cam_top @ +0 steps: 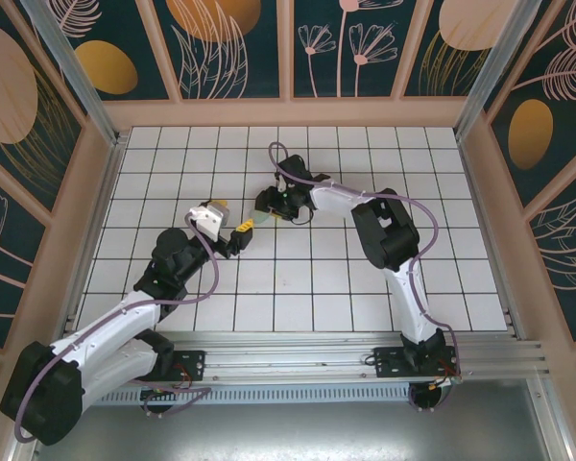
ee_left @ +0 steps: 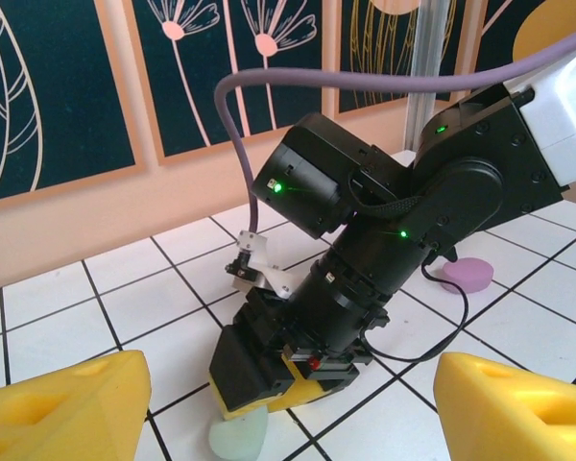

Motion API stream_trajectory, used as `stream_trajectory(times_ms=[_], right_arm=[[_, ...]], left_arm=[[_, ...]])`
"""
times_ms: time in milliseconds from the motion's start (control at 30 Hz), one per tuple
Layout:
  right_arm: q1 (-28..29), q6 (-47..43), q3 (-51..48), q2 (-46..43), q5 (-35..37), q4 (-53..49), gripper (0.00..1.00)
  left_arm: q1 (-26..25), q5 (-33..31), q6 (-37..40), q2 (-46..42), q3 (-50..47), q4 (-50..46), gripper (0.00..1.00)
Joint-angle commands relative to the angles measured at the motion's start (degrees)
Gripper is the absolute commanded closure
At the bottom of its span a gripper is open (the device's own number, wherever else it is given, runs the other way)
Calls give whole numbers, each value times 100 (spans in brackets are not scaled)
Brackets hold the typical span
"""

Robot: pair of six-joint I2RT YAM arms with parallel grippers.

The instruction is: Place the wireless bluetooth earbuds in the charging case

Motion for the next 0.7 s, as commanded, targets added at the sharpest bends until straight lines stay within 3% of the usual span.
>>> stream_trajectory(times_ms=[0,67,133,300,400,567,667], right_arm=[[-26,-340,261,-312,485,-713,33],[-29,-419,360,-453,554,-868,22],[-24,-526,416,-669,719,-1002,1],[-51,-968,253,-1447,1930,-1306,1],[-156,-1251,-283,-2072,2785,-1159,1],[-625,-2072,-2549,-3682,4419,350,1],[-1287,-2432,-4040,-4610,4609,1439,1]], left_arm=[[44,-42,92,-110,142,-112,23],[55,-117,128,-114,263,-236,22],[71,-274,138,-97,396,-356,19],[364,-920,-138,360,830,-815,5],[746,-1034,-537,541,872,-684,2],[1494,-993,-1192,1157,924,-301,1],[1820,-1290,-1372,1537,922,-151,2]])
